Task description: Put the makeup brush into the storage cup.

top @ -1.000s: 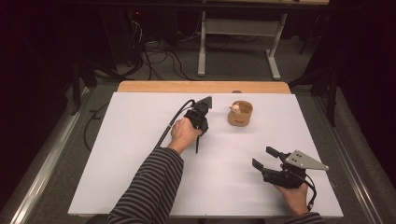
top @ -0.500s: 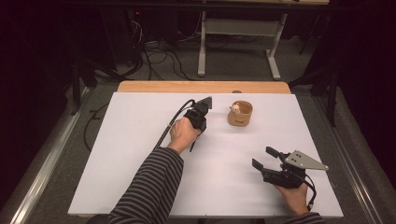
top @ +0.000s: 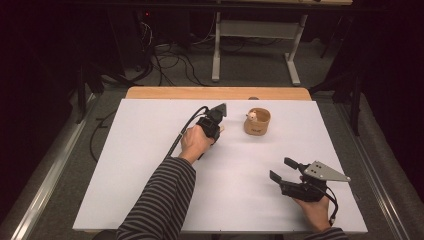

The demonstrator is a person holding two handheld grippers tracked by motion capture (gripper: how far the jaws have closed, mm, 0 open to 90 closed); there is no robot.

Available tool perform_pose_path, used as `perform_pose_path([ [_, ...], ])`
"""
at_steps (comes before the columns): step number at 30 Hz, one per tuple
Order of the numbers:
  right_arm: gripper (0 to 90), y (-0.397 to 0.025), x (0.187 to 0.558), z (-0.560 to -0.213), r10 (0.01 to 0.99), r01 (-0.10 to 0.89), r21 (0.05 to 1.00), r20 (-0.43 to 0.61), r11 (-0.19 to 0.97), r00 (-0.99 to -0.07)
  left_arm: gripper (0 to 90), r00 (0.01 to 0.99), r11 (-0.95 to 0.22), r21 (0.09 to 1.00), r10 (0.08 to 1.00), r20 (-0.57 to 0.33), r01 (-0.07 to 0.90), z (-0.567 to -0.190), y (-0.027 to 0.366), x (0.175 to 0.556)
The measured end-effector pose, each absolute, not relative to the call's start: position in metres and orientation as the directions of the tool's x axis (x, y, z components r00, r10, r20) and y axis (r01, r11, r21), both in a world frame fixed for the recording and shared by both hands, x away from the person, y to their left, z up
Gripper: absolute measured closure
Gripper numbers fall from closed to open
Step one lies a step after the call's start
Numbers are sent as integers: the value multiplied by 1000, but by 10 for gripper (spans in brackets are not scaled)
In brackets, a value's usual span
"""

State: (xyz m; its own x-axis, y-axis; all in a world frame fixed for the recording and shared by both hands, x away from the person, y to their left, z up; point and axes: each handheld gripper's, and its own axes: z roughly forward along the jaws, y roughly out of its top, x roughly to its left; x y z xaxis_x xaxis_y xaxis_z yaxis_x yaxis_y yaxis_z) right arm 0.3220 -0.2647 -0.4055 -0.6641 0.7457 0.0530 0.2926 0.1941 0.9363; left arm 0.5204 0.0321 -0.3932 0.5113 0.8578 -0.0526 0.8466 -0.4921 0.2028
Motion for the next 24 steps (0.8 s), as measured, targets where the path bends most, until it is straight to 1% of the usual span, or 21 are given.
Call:
perform_pose_path([
  [10,284,-264,323,-406,748,302,932,54,199,-662,831,527,-493,251,845,-87,833,-386,37,519],
  [24,286,-263,323,-407,747,302,930,48,208,-663,832,579,-527,324,811,-85,785,-364,44,506],
])
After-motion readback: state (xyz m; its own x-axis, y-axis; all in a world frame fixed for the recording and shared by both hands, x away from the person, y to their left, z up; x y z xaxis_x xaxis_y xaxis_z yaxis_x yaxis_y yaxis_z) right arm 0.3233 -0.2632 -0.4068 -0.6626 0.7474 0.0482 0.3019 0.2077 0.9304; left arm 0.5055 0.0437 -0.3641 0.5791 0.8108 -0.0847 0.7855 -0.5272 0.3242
